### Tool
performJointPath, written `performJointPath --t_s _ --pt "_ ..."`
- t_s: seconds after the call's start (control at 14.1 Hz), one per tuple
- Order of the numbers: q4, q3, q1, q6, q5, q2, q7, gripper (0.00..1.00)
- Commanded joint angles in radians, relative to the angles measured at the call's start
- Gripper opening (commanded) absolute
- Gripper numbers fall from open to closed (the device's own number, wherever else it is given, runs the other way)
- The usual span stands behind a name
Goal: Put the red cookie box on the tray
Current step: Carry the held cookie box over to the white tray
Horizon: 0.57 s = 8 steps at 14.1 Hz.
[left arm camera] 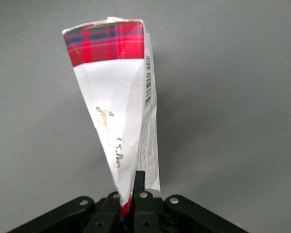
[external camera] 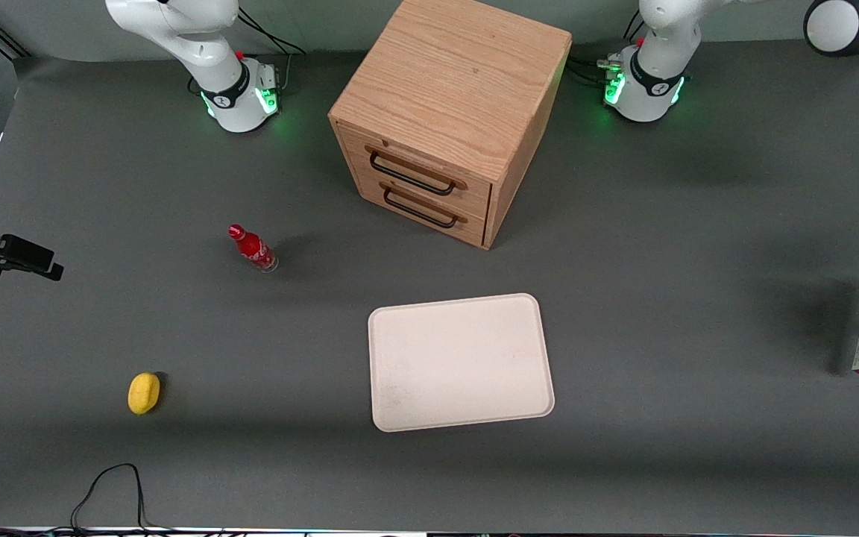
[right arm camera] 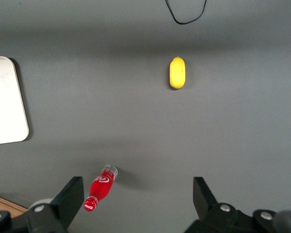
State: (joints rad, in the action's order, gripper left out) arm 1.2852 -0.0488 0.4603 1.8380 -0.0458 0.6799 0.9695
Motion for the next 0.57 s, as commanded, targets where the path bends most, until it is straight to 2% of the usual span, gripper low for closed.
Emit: performJointPath --t_s 0.0,0.14,0.35,0.5 --pt "0.081 -0.011 -0.034 -0.150 -0.009 -0.190 -0.075 0.00" --pt "0.167 -0.013 -0.041 -0.181 -0.011 -0.311 -0.138 0.00" --pt "0.411 -0.011 -0.054 -0.183 -0.014 -0.550 -0.290 0.00" --pt "0.508 -0.009 -0.087 -0.204 -0.029 -0.669 -0.375 0.00"
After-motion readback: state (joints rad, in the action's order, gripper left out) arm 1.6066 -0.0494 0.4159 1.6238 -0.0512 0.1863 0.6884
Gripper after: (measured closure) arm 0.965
